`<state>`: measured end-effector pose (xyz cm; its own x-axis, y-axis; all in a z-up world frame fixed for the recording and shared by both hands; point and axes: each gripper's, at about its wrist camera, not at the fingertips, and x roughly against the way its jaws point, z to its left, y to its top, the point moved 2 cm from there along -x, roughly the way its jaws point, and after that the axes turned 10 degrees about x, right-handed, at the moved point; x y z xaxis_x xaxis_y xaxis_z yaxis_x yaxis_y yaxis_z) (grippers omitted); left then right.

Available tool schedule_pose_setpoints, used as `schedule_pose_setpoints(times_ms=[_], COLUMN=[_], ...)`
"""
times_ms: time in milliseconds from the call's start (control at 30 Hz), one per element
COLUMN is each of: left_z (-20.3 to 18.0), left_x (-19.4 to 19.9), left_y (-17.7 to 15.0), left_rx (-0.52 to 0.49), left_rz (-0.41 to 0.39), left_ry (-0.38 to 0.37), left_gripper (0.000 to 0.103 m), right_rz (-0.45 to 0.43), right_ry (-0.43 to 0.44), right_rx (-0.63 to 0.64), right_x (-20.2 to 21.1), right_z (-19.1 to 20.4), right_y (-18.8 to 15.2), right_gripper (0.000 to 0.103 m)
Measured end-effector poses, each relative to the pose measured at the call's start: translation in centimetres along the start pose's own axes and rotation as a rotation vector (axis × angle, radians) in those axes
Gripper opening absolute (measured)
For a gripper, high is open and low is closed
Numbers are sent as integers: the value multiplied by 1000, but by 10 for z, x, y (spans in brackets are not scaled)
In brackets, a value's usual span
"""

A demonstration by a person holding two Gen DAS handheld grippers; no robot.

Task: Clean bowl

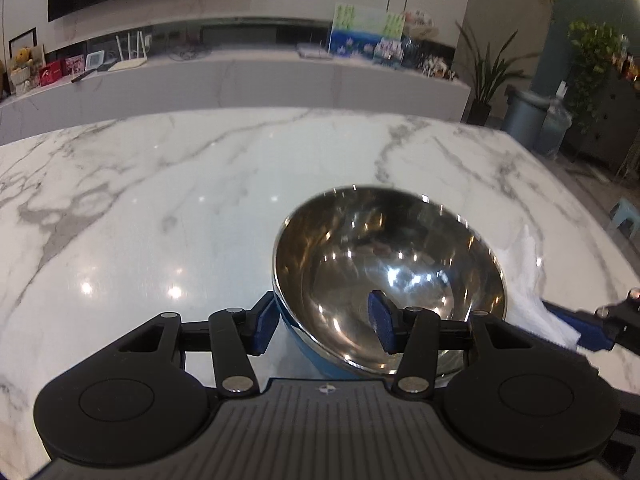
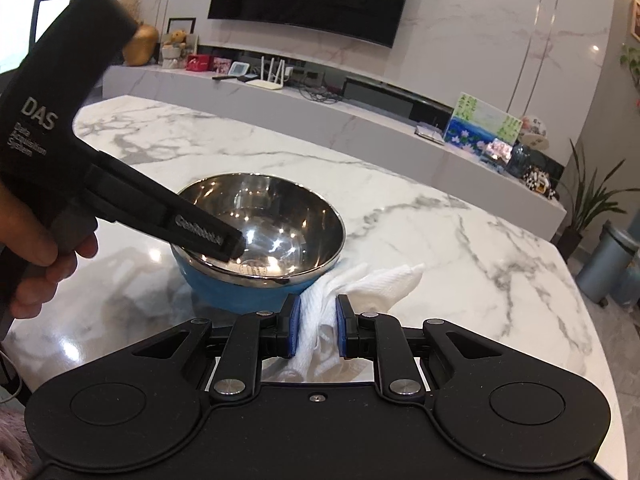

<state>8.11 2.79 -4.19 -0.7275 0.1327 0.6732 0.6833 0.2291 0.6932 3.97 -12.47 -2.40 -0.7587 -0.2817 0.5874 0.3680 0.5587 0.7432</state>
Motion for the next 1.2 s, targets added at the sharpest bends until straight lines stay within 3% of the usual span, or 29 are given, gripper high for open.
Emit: schedule_pose_setpoints(times_ms=[133, 200, 267, 567, 1200], left_z=[4, 8, 10, 6, 0], left_x=[8, 7, 6, 7, 7], left_y=[11, 13, 12, -1, -2], left_rx=[-33, -43, -45, -128, -78], left_rz=[-45, -33, -24, -13, -19], left_ry=[6, 20, 22, -12, 56], left_gripper=[47, 45, 36, 28, 30], right_rz=[-10, -19, -36, -54, 4], right_ry=[-10, -10, -24, -21, 39], right_rx=[12, 17, 27, 67, 42], right_x=[11, 17, 24, 19, -21], right_z=[5, 8, 11, 19, 19], right_y=[1, 2, 4, 5, -7], right_gripper=[16, 16, 16, 16, 16])
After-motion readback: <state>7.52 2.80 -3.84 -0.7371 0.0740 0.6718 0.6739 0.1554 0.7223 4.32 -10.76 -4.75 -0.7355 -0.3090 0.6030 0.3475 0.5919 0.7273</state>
